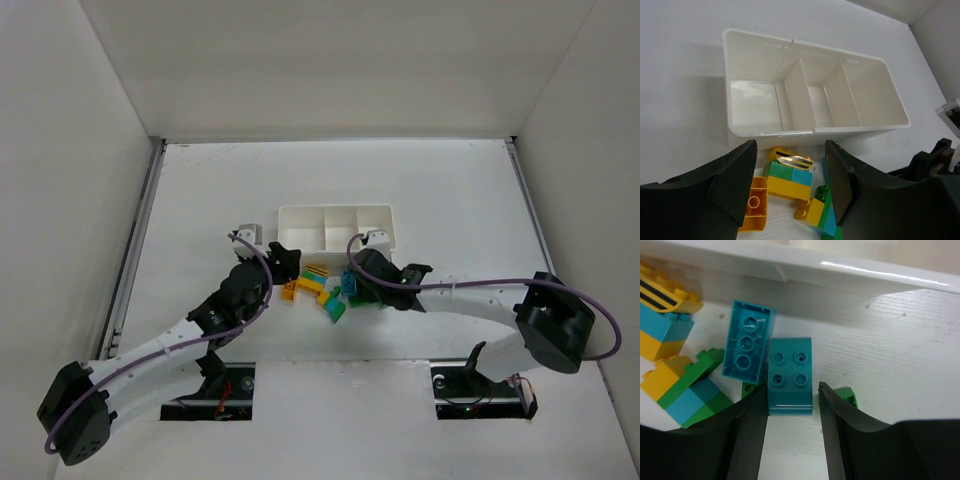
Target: Sort the legos into containers by color
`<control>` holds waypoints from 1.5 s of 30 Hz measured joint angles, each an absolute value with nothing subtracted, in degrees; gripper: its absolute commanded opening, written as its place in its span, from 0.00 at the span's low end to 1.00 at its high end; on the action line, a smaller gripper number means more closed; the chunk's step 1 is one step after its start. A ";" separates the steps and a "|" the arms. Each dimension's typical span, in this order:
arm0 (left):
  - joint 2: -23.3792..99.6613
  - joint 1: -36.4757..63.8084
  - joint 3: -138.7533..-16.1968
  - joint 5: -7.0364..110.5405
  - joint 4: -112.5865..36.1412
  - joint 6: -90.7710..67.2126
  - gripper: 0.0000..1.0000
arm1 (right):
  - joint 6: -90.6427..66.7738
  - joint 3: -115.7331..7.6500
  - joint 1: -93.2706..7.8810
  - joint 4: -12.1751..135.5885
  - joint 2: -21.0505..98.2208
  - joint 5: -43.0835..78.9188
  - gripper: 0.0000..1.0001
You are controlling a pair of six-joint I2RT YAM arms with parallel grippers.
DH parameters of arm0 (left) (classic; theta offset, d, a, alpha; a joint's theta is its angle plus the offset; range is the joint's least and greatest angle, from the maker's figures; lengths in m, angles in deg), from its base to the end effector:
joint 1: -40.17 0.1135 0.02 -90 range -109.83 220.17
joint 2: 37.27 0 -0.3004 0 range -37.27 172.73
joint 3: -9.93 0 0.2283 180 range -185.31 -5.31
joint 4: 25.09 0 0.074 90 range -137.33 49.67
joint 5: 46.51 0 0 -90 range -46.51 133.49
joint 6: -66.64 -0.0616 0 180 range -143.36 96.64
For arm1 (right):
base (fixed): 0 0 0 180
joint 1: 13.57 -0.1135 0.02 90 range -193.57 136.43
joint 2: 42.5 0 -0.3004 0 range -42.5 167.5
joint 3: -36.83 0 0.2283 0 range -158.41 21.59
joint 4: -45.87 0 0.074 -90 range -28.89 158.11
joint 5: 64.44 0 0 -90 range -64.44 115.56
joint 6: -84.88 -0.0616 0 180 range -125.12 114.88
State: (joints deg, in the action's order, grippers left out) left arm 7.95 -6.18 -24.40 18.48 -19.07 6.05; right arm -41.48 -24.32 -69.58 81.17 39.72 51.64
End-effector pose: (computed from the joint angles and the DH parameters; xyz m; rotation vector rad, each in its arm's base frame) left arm 0.1306 -0.0992 0.2726 -0.0896 1.6855 -0.6431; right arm 0.1700 0.2037 0.2214 -0.2455 2.4079 0.1394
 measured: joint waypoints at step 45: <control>27.68 -11.23 -38.45 36.07 -26.22 26.31 0.34 | -37.30 -17.21 -73.23 54.22 25.42 59.62 0.21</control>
